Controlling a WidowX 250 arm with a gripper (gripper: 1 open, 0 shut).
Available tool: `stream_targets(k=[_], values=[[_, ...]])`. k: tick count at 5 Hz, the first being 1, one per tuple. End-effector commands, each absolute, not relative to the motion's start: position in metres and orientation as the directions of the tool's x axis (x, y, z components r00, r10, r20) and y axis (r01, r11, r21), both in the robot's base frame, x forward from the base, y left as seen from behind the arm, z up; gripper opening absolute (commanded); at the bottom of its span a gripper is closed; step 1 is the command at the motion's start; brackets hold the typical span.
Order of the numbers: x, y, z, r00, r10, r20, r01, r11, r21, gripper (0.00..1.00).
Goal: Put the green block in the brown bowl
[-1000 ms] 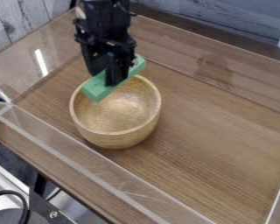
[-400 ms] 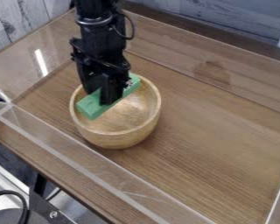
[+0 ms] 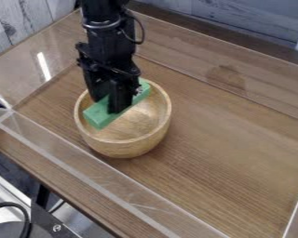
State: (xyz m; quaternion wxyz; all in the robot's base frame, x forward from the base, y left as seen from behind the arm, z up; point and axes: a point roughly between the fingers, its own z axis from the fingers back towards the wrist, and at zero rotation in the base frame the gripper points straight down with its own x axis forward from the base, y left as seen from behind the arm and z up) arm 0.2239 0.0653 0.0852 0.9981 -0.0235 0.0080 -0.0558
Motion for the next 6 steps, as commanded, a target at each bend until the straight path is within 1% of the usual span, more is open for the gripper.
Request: stream_targets(k=[1,6], values=[[0.2290,0.0644,0.0910,0.993,-0.115,0.015,0.115,0.992,-0.042,0.00],[0.2297,0.0572,0.0858,0.993,-0.117,0.006,0.118,0.991,-0.063,0.00]])
